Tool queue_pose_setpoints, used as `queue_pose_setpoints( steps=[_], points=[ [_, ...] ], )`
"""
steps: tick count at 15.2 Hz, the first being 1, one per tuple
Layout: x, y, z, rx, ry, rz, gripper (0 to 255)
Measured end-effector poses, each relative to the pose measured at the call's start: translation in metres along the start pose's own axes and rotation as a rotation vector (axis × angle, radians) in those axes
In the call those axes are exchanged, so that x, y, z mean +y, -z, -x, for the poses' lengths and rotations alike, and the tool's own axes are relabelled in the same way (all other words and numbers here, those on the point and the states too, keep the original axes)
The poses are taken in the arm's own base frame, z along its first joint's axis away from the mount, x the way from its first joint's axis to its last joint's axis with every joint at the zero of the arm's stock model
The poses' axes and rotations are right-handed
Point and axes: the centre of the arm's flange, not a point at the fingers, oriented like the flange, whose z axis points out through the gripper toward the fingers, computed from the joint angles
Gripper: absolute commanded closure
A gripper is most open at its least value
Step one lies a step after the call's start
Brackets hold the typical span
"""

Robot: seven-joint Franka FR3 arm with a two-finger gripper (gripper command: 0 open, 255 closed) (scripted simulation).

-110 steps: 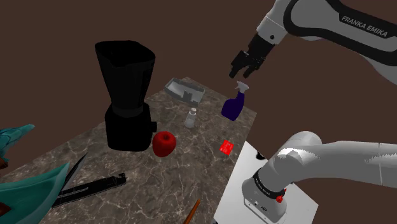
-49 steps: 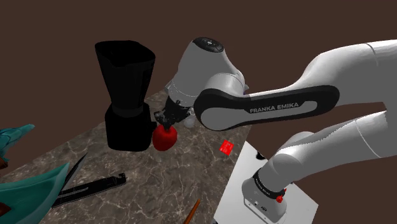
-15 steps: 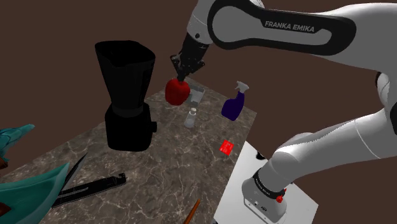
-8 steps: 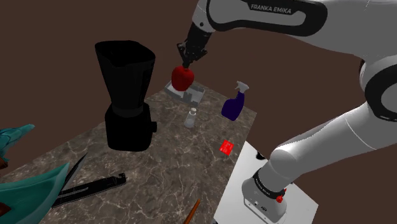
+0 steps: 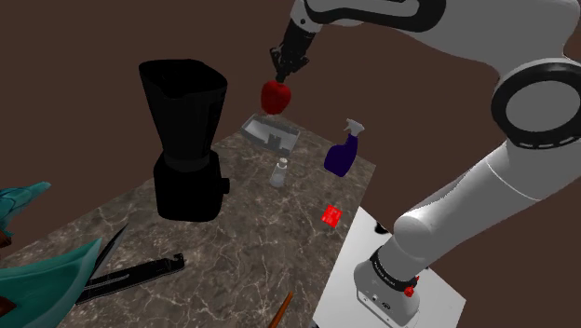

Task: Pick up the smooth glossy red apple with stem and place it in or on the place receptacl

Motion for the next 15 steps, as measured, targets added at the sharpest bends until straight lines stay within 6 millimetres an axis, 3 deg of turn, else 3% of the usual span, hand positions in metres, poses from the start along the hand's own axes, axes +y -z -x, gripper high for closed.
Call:
queue_pose_setpoints(
  steps=[10, 15],
  points=[
    [0.078, 0.001, -0.108, 0.000, 0.000, 0.000, 255],
    [0.087, -0.021, -0.114, 0.000, 0.001, 0.000, 255]
  ],
)
